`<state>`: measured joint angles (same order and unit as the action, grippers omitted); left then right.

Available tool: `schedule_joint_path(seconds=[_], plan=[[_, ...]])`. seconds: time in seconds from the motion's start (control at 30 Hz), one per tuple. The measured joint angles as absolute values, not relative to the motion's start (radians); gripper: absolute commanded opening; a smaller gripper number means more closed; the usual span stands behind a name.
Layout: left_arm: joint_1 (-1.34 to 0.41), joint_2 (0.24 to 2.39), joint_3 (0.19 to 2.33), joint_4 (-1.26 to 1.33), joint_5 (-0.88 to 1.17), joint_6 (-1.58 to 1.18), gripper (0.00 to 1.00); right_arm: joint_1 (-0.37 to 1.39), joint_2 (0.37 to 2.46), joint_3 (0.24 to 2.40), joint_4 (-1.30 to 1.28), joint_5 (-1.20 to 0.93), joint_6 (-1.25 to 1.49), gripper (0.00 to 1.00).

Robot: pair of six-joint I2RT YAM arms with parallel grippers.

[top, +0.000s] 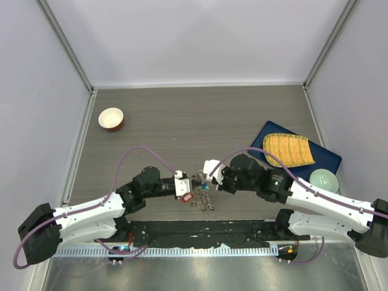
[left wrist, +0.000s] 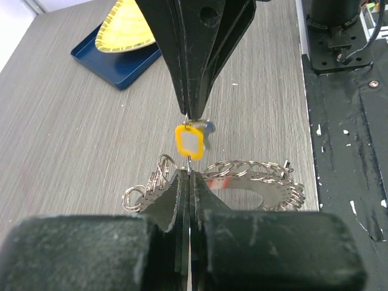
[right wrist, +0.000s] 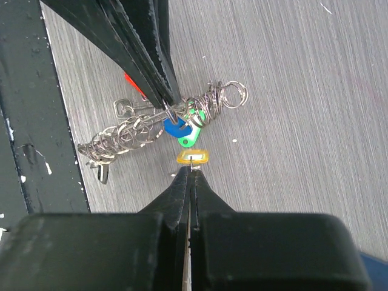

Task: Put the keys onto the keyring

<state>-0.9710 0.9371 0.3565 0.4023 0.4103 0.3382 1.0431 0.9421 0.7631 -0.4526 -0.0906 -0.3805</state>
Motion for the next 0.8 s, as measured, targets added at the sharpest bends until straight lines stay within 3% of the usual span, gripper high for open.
schedule_joint_path(seconds=[0.8], plan=[[-0.968,0.899,0.332,0.388,0.475,0.348,0.0,1.04,0.963,0.809,-0.488,-0.142,-0.417,0.01]])
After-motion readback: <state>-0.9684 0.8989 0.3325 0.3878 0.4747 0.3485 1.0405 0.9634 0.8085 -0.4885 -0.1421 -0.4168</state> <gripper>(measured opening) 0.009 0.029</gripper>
